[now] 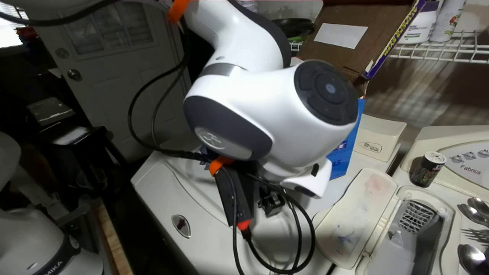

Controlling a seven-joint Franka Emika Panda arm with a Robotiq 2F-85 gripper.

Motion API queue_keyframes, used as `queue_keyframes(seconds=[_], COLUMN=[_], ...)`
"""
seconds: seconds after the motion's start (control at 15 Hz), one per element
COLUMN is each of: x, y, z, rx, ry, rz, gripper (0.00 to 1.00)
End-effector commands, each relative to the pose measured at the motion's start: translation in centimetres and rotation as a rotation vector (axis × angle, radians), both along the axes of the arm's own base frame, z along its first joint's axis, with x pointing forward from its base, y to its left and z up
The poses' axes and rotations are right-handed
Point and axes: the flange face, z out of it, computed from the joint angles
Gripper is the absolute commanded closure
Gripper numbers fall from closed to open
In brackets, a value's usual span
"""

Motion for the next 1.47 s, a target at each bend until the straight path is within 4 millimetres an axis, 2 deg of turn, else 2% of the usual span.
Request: queue_keyframes(seconds=[0.0,0.67,0.87,1.27,1.33,1.4], x=[0.0,-0.9,-1.0,-1.2,-1.2,-0.2], y=[3.0,9.1,11.1,15.7,16.2,15.1], z=[2.2,7.9,9.9,13.6,14.1,13.3], rx=[-0.109,-0.386,-0.395,-0.293,-0.289,-0.318], ry=[0.024,-0.118,-0.199,-0.333,-0.347,-0.307], rz=[0.069,0.28,0.308,0.305,0.295,0.316], gripper=[0.0,0.0,0.0,0.0,0.0,0.0])
